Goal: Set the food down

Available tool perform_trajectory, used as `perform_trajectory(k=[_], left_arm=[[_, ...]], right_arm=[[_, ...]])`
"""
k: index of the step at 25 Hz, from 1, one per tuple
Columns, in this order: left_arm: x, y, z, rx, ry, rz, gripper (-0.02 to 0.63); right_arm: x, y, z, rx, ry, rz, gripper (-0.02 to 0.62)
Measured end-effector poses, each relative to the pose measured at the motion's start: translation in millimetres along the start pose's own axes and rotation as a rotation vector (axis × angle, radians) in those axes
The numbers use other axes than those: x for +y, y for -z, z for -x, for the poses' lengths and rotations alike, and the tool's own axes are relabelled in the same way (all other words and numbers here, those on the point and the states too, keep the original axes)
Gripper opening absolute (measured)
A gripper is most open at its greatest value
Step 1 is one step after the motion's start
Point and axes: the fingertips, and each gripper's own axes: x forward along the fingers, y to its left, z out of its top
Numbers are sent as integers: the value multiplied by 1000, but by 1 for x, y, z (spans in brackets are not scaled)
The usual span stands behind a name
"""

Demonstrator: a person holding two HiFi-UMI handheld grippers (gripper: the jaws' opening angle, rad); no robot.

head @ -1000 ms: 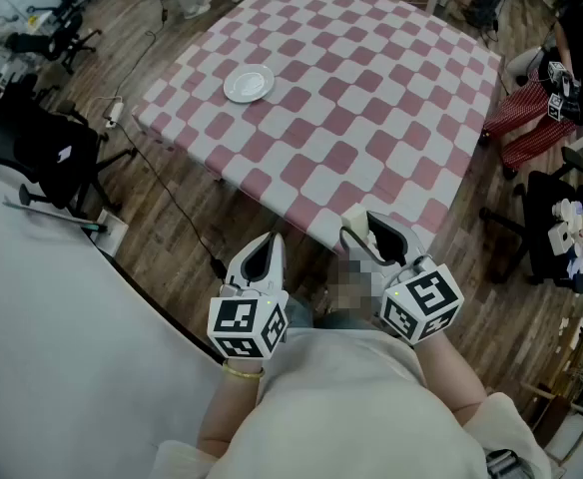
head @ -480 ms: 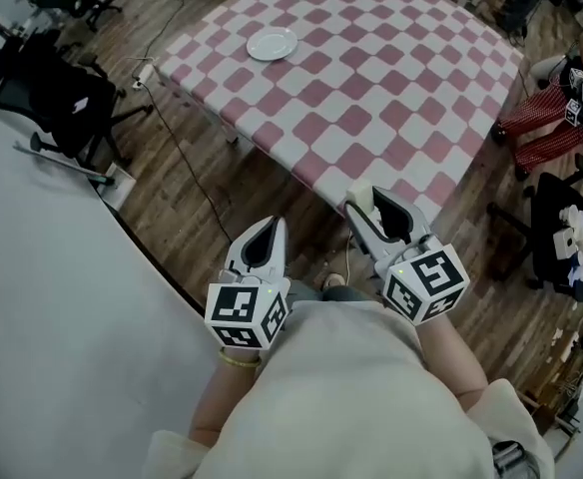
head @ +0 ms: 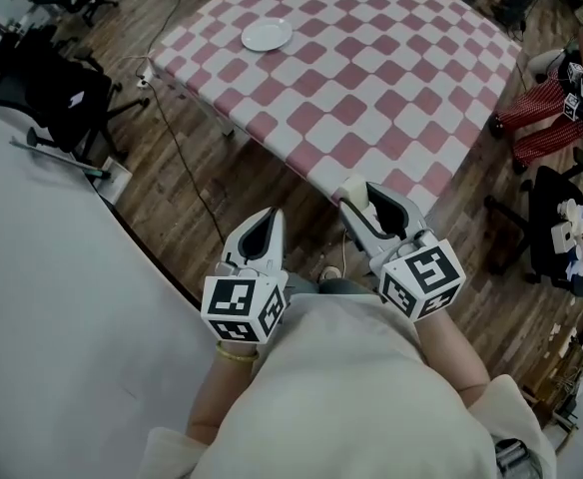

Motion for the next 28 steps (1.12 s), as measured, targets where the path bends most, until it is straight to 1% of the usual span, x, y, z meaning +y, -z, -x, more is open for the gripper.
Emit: perform_trajectory(k=[6,9,13,20,28], left_arm=[[-6,-3,-6,-12,1,1,0],[-12,-3,-9,-13,5,0,0],[-17,-1,-12,-19,-3,17,0],[-9,-8,-18,-22,0,27,0],[6,-23,-43,-20,43,6,0]], right_arm=[[1,3,0,7,-5,38,172],[-1,5,0,8,-5,40,172],[-4,8,2,7,-2,36,172],[-7,3,-8,4,11,22,172],[-13,-4,-32,-7,39,18,172]])
